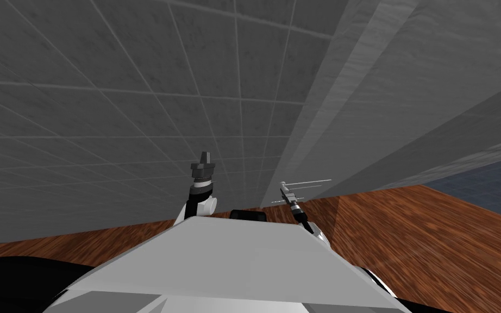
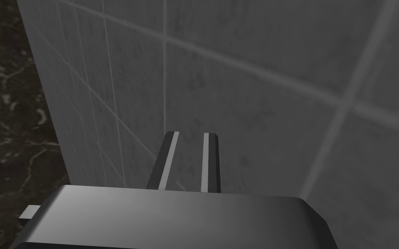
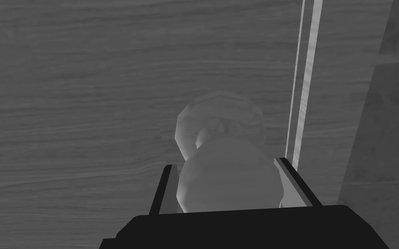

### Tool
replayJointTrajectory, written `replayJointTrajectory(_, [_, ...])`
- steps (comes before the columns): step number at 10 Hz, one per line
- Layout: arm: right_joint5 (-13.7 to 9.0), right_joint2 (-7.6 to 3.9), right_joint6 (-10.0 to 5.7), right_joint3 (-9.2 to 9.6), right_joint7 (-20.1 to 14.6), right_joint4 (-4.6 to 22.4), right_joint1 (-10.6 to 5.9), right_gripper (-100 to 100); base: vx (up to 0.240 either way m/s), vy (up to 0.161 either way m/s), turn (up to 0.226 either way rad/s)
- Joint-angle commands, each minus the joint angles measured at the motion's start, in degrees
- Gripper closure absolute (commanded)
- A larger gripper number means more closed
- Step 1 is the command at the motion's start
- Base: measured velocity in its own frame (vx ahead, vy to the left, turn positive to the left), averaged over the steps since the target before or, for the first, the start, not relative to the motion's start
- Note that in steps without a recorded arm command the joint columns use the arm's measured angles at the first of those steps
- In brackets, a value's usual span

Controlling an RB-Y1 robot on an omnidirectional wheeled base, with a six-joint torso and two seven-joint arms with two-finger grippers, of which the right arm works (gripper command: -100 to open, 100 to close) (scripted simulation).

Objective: Pull the door open

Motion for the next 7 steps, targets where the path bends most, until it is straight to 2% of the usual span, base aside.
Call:
replayJointTrajectory(1, [0.06, 0.20, -0.06, 0.14, -0.04, 0.05, 0.12, 100, 0.000, 0.000, 0.000])
replayJointTrajectory(2, [0.06, 0.20, -0.06, 0.14, -0.04, 0.05, 0.12, 100, 0.000, 0.000, 0.000])
replayJointTrajectory(7, [-1.75, 0.06, 0.42, 0.39, -6.62, -0.10, -0.12, 100, -0.024, -0.013, 0.051])
